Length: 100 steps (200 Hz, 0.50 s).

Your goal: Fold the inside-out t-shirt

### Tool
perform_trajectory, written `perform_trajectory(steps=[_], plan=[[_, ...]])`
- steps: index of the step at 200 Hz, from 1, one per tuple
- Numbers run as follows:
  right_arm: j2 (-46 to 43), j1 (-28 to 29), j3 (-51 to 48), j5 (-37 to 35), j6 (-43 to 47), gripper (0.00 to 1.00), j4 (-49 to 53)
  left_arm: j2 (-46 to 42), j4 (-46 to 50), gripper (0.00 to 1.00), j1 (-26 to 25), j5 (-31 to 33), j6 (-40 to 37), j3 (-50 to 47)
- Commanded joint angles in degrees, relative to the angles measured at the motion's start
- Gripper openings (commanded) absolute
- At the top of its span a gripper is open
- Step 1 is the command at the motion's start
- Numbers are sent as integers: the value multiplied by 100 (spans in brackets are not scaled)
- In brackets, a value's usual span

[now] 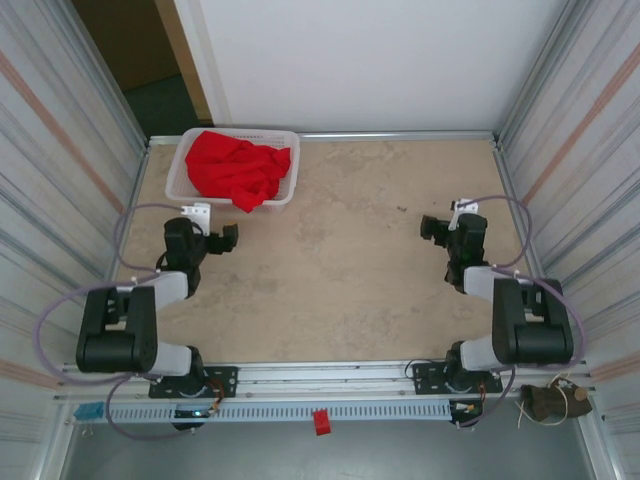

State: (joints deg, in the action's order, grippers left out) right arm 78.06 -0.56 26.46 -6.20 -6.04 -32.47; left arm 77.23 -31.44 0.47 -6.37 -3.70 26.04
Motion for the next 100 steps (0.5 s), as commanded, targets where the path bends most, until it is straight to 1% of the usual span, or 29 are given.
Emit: perform_trajectory(steps=[1, 14, 18, 29, 33, 36, 46, 57, 70, 84, 100], plan=[[-804, 31, 630, -511, -630, 99, 1313, -768, 1061, 99, 102, 156, 124, 254], [-1096, -20, 1096, -402, -1121, 99, 2121, -1313, 1441, 99, 102, 449, 422, 325], [-1170, -57, 1232, -381, -1408, 99, 2317, -1463, 1623, 99, 102, 545, 564, 406], [-1360, -307, 1665, -264, -2640, 99, 3177, -1928, 2284, 99, 112, 704, 916, 685], [-1399, -471, 1814, -48, -3012, 99, 3433, -2051, 2571, 99, 111, 742, 1068, 826], [-1420, -591, 1904, 296, -3185, 99, 3579, -2148, 2748, 99, 111, 777, 1165, 948], [-1370, -896, 2163, 1217, -3475, 99, 3768, -2362, 3560, 99, 104, 865, 1501, 1395], [-1202, -920, 2614, 1824, -3490, 99, 4146, -2465, 4295, 99, 102, 961, 1780, 1880], [-1033, -678, 3189, 2262, -3229, 99, 4628, -2502, 4905, 99, 107, 999, 2100, 2326], [-936, -218, 3590, 2293, -2948, 99, 4985, -2419, 5196, 99, 104, 741, 2244, 2681], [-805, 326, 3879, 2130, -2834, 99, 5201, -2154, 5385, 99, 102, 392, 2322, 3098]])
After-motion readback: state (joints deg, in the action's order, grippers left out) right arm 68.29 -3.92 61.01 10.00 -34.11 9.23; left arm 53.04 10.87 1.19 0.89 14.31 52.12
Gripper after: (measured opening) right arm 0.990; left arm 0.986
